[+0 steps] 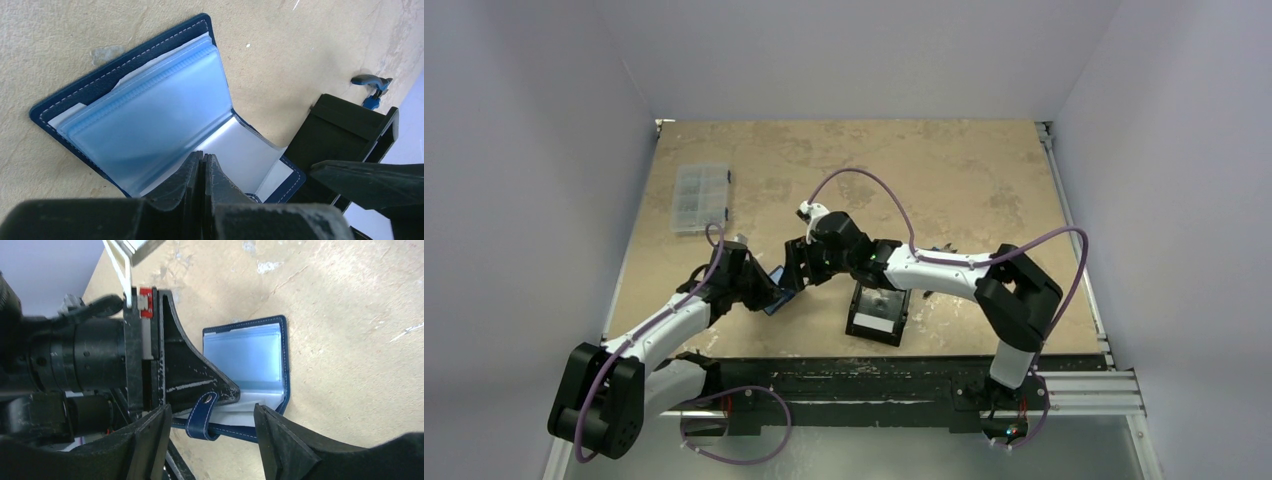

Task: Put the credit cards into the card holder
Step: Open the card holder at the center of the board.

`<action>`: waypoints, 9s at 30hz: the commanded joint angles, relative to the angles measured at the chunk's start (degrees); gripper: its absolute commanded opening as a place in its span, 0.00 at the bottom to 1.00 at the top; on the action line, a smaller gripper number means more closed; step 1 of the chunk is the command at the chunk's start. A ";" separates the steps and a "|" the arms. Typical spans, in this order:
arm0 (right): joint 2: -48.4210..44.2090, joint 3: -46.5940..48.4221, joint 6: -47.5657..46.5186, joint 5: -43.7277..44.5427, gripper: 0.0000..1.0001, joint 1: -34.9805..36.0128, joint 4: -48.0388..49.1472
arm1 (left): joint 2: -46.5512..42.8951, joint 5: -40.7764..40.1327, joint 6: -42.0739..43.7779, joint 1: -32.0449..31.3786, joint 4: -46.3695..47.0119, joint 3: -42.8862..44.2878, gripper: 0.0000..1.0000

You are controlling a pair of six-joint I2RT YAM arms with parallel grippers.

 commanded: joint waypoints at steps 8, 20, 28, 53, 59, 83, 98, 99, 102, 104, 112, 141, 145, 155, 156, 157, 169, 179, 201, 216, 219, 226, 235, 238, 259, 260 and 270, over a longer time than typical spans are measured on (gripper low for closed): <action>5.41 12.95 6.53 14.75 0.71 0.14 -20.16 | -2.33 3.79 -1.68 0.25 6.73 -2.87 0.00; 6.43 9.78 9.57 13.76 0.77 2.68 -20.44 | -3.57 3.06 -2.72 0.16 7.89 -5.56 0.00; 1.53 0.09 1.97 14.91 0.66 4.90 -8.76 | -2.46 0.69 -2.96 0.16 7.15 -4.59 0.00; 4.46 -15.59 -10.61 36.22 0.59 23.57 12.13 | 8.99 -7.90 1.10 0.51 9.98 -5.09 0.00; -10.27 -13.86 -9.10 25.73 0.74 19.80 5.62 | 4.18 -5.16 4.80 0.51 15.27 -7.05 0.00; 7.54 2.16 3.21 -8.17 0.21 -1.93 4.48 | -0.78 -5.11 3.82 0.51 17.54 -12.81 0.00; 9.02 -6.58 3.53 -17.46 0.16 -0.88 11.43 | -1.48 -6.66 2.81 0.51 16.02 -13.25 0.00; 9.67 -6.61 3.14 -16.75 0.15 -0.40 11.26 | -1.42 -6.76 2.77 0.51 15.97 -13.29 0.00; 11.19 -6.73 0.69 -10.55 0.14 2.55 10.31 | -0.95 -7.02 2.40 0.51 15.97 -13.14 0.00; 12.60 -6.63 -0.58 -4.33 0.12 4.59 8.60 | -0.14 -7.04 2.34 0.51 16.00 -12.80 0.00; 15.74 -13.67 3.57 2.44 0.10 6.37 14.46 | 6.08 -8.36 5.24 0.51 13.06 -7.54 0.00; 16.95 -16.19 15.24 -6.86 0.07 2.25 32.44 | -12.54 -5.03 4.26 2.80 -8.62 2.37 0.02; 16.16 -16.26 15.33 -7.40 0.07 2.01 32.06 | -8.89 -0.56 2.39 2.72 -3.87 -2.58 0.00; 10.14 -11.24 10.78 -11.74 0.15 -1.71 22.33 | 0.09 -6.31 0.77 2.45 -6.78 -5.73 0.00; 9.71 -10.06 10.05 -12.69 0.17 -2.19 20.93 | 1.05 -7.06 0.98 2.45 -7.25 -5.23 0.00; 9.49 -8.68 9.13 -13.99 0.19 -2.65 19.31 | 1.81 -7.61 1.20 2.40 -7.73 -4.75 0.00; 15.11 -0.54 7.70 -20.83 0.19 -5.70 16.28 | 1.34 -8.14 0.46 2.31 -8.04 -5.03 0.00; 20.89 -3.35 6.35 -15.25 0.13 -9.18 15.05 | -2.06 -8.50 -2.16 2.36 -13.02 -2.75 0.00; 15.80 -1.52 5.34 -17.54 0.13 -9.09 13.58 | -0.25 13.25 -0.74 2.35 12.79 -2.92 0.00; 14.35 -7.21 7.49 -10.26 0.13 -10.32 15.71 | 5.03 -4.30 1.84 2.43 -2.57 -3.83 0.00; 14.34 -7.89 8.03 -9.74 0.13 -10.50 16.40 | 10.06 -6.90 3.40 2.44 -2.51 -1.60 0.00; 14.29 -9.30 8.47 -9.37 0.13 -10.50 17.20 | 16.23 -14.13 8.10 2.44 -6.05 5.29 0.00; 12.12 -9.96 6.12 -8.79 0.13 -10.50 15.24 | 12.28 -16.17 9.28 2.44 -7.99 5.62 0.00; 11.66 -8.77 4.78 -9.42 0.14 -10.50 13.54 | 11.45 -13.70 10.00 2.44 -7.82 6.56 0.00; 11.97 -0.61 4.33 -18.44 0.20 -9.88 10.26 | 12.00 14.25 7.96 2.37 14.09 4.78 0.00; 12.33 -0.71 4.30 -18.36 0.19 -9.88 10.57 | 12.72 13.80 8.16 2.43 14.07 4.16 0.00; 14.24 -5.42 4.30 -16.35 0.17 -11.90 12.51 | 6.10 -4.56 6.70 2.45 0.84 0.09 0.00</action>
